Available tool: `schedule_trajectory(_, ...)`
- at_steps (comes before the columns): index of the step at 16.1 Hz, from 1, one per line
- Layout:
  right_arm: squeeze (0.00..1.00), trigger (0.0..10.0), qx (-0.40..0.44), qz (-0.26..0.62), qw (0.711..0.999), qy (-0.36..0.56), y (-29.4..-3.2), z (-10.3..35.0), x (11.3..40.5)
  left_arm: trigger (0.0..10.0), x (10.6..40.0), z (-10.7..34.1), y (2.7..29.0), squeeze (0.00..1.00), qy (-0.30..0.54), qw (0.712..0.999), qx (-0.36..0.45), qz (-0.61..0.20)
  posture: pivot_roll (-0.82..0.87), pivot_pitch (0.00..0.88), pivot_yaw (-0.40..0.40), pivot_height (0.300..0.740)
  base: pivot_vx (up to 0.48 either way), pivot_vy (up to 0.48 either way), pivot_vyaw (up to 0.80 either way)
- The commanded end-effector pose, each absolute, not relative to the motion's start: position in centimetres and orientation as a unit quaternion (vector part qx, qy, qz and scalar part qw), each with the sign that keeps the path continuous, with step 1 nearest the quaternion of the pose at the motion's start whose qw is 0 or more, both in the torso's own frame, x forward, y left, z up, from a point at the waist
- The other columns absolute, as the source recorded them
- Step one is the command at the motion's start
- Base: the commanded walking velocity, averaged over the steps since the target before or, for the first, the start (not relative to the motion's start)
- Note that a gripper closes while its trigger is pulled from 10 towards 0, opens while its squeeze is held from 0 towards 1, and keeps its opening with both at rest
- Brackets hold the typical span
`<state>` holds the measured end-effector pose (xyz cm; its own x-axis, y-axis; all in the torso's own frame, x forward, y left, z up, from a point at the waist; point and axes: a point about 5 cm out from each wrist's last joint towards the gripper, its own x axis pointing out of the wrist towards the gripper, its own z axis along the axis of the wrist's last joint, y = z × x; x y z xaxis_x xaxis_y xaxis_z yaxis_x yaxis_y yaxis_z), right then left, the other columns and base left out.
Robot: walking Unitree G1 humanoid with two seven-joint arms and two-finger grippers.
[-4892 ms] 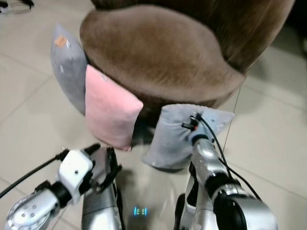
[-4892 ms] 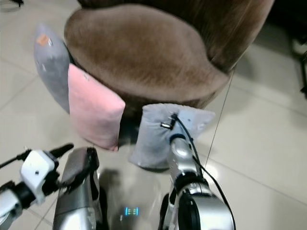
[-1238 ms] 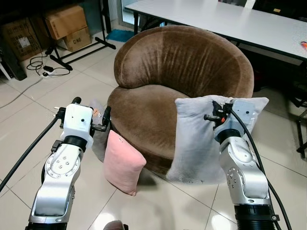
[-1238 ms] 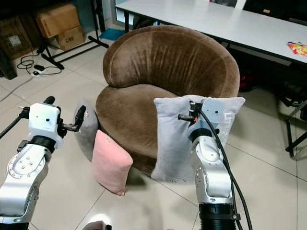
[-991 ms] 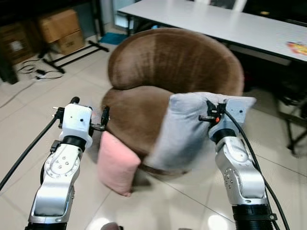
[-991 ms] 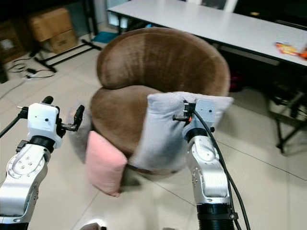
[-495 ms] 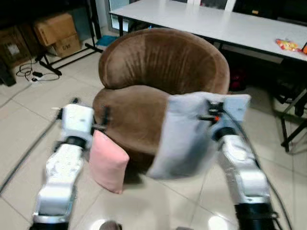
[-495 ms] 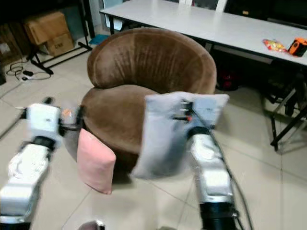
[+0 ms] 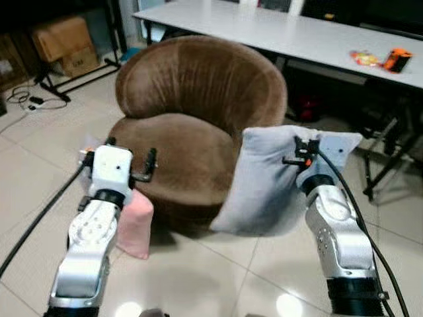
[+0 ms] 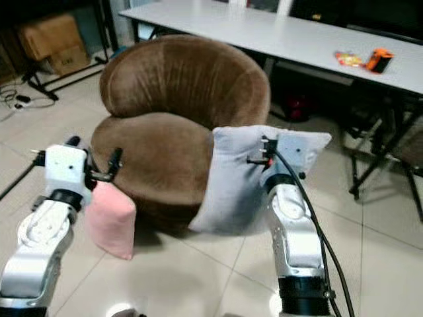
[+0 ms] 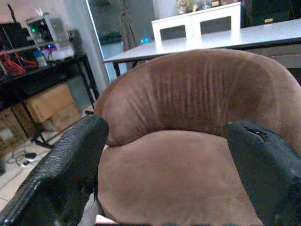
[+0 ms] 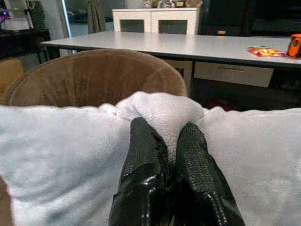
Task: Move the pillow to the sofa from floor
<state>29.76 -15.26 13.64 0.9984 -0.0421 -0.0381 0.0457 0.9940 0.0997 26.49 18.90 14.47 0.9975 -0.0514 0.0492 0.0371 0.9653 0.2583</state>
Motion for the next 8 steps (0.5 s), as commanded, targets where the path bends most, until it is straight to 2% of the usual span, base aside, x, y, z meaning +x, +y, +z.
schedule_trajectory(1,0.00,10.0,0.055,-0.012,0.998,-0.008,-14.72,14.83,29.97,10.0,26.62,14.68,19.29,0.00,-0.032,0.991,0.130,-0.018,-0.01,0.000,-0.055,0.740,0.000,0.000,0.00)
schedule_trajectory(3,0.00,10.0,0.051,-0.010,0.999,-0.007,-14.72,14.77,30.05,10.0,26.49,14.80,19.28,0.00,-0.038,0.992,0.121,-0.024,0.00,0.000,-0.063,0.740,0.000,0.000,0.00)
schedule_trajectory(6,0.00,10.0,0.030,0.008,0.999,-0.011,-14.29,14.88,30.16,10.0,26.46,14.82,19.21,0.00,-0.040,0.992,0.118,-0.027,0.00,0.000,-0.067,0.740,0.263,0.000,0.00)
schedule_trajectory(8,0.00,10.0,0.026,0.007,1.000,-0.009,-14.21,14.84,30.17,10.0,26.49,14.81,19.16,0.00,-0.041,0.992,0.117,-0.031,0.00,0.000,-0.063,0.740,0.277,0.000,0.80)
